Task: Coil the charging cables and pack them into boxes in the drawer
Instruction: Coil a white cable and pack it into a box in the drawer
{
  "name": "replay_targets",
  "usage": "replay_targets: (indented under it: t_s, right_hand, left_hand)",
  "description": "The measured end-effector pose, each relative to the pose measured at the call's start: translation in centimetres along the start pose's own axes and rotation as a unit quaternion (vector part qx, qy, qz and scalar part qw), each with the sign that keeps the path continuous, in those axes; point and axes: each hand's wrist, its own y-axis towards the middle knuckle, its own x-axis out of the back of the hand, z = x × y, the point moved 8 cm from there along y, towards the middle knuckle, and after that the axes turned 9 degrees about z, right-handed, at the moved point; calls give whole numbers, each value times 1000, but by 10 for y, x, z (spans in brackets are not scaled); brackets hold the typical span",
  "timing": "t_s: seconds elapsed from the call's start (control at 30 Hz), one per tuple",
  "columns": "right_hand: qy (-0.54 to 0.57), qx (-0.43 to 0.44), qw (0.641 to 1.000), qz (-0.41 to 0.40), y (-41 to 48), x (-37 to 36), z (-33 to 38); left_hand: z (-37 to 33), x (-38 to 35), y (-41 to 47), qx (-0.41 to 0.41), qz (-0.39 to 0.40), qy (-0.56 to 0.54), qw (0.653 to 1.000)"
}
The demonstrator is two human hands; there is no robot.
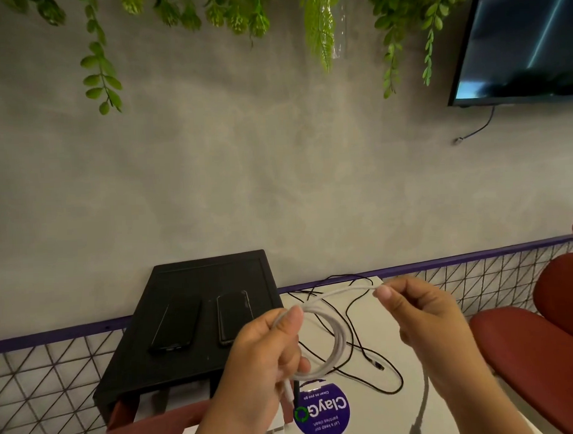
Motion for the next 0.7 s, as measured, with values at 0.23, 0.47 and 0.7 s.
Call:
replay_targets:
  t_s: [0.23, 0.47, 0.7]
  right_hand:
    - [-169, -43, 975, 139, -12, -53, -15]
    - [-292, -67, 925, 232, -18, -73, -26]
    - [-329, -63, 874, 352, -33, -99, -24]
  left_hand:
    - [1, 17, 3, -21, -73, -273, 959]
    - [-9, 26, 3, -86, -81, -265, 957]
    - [-11, 20, 4, -123, -36, 81, 988]
